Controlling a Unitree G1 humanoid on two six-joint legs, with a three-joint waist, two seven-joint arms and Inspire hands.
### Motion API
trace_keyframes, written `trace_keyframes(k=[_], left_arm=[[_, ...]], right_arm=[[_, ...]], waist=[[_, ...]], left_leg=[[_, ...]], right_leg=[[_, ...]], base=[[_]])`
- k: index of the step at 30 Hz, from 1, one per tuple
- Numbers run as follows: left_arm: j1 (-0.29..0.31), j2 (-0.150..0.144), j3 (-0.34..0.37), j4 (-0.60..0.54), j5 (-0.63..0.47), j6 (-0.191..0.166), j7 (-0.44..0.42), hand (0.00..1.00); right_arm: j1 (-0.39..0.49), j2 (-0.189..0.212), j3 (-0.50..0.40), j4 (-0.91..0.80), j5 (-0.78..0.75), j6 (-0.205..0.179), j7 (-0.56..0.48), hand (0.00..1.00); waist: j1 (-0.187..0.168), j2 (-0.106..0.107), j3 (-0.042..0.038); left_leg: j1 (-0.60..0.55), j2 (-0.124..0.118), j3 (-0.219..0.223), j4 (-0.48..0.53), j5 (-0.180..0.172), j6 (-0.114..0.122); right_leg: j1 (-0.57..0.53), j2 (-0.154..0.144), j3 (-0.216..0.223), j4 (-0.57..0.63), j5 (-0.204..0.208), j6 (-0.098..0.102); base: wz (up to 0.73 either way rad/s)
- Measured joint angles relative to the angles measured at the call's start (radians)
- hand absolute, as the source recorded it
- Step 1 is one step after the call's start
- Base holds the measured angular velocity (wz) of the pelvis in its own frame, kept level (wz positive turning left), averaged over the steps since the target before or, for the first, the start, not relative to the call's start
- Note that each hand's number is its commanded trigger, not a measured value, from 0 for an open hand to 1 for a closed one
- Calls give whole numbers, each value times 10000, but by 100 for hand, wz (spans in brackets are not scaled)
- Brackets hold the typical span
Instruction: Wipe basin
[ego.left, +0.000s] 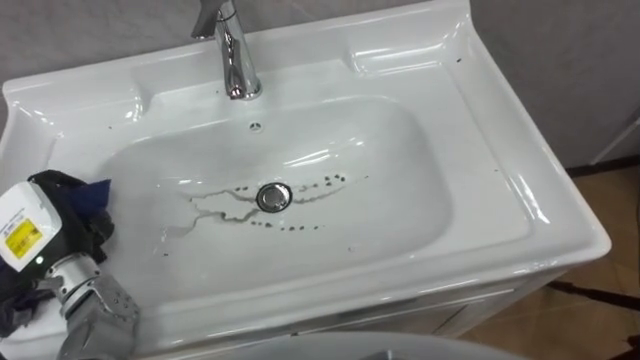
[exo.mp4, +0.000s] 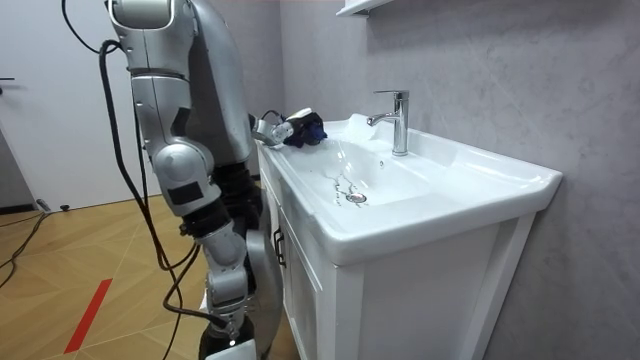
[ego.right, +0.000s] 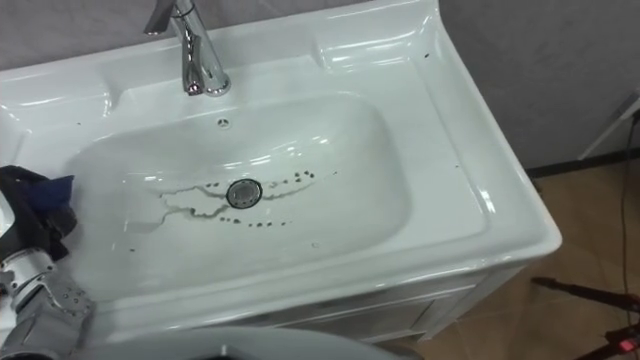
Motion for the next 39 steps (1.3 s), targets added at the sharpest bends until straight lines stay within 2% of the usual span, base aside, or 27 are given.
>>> trace_keyframes(k=[4, 9, 14, 19, 20, 21, 22, 24, 25, 26, 31, 35, 36, 39], left_arm=[[-286, -189, 98, 148, -428, -5, -35, 100], [-583, -385, 246, 251, -441, -18, -482, 100], [-675, -388, 237, 18, -614, -55, -790, 100], [-863, -440, 180, -420, -923, -72, -1131, 100], [-780, -462, 180, -697, -936, -75, -1260, 100], [-704, -495, 163, -963, -981, -73, -1338, 100], [-656, -519, 155, -1157, -1057, -59, -1371, 100], [-448, -589, 136, -1931, -1535, 15, -1529, 100], [-429, -594, 123, -2042, -1643, 19, -1540, 100], [-419, -596, 74, -2184, -1724, 20, -1547, 100], [-379, -607, -130, -2436, -1718, 12, -1548, 100], [-355, -783, -154, -3170, -1724, 10, -1694, 100], [-356, -828, -189, -3479, -1714, -24, -1732, 100], [-352, -864, -317, -4095, -1723, -39, -1750, 100]], right_arm=[[-3, 12, 56, 51, 209, -119, 2, 0], [-14, 10, 74, -17, 264, -568, -1, 0], [-67, 18, 98, -20, 620, -945, -29, 0], [-77, 32, 97, -14, 669, -1533, -70, 0], [-78, 40, 96, -13, 790, -1635, -103, 0], [-75, 40, 94, -17, 920, -1722, -162, 0], [-64, 39, 93, -14, 980, -1757, -190, 0], [-66, 40, 96, -7, 1275, -1871, -274, 0], [-70, 39, 100, -2, 1293, -1903, -286, 0], [-66, 36, 100, 27, 1340, -1988, -315, 0], [-59, 55, 176, 329, 1385, -2268, -386, 0], [12, 124, 195, 436, 1420, -2420, -386, 0], [37, 174, 196, 450, 1509, -2436, -385, 0], [98, 264, 197, 499, 1638, -2461, -379, 0]], waist=[[17, 0, 1], [18, 0, 2], [13, 1, 4], [-7, -12, 14], [-10, -29, 25], [-53, -41, 77], [-90, -51, 94], [-184, -103, 195], [-201, -110, 199], [-209, -112, 240], [-231, -82, 265], [-249, -125, 284], [-267, -186, 324], [-288, -284, 327]], left_leg=[[20, -9, 17, 0, 0, 0], [18, -17, 23, 7, -1, 1], [-105, -29, -153, 5, -2, 2], [-303, -39, -186, 4, -3, 2], [-382, -39, -186, 3, -3, 2], [-448, -38, -185, 5, -3, 2], [-489, -38, -186, 8, -3, 2], [-621, -39, -175, 6, -3, 1], [-684, -39, -175, 7, -3, 1], [-743, -40, -173, 5, -3, 1], [-865, -70, -169, 17, -3, 1], [-945, -82, -172, 16, -3, 2], [-949, -84, -162, 17, -3, 1], [-949, -79, -3, 20, -3, 2]], right_leg=[[27, -46, -119, 1, -3, 4], [61, -92, -207, -10, -6, 10], [-21, -144, -391, -20, -4, 29], [-154, -188, -573, 2, 17, 62], [-233, -201, -614, 10, 17, 62], [-269, -211, -658, 7, 23, 71], [-292, -213, -674, 4, 27, 77], [-400, -229, -745, 7, 37, 94], [-447, -232, -759, 6, 41, 101], [-467, -235, -772, 7, 54, 114], [-657, -270, -793, 19, 77, 147], [-769, -278, -765, 22, 91, 166], [-773, -277, -753, 19, 91, 167], [-762, -253, -637, 13, 107, 171]], base=[[11], [8], [13], [14], [11], [13], [16], [14], [10], [6], [1], [-2], [0], [-12]])
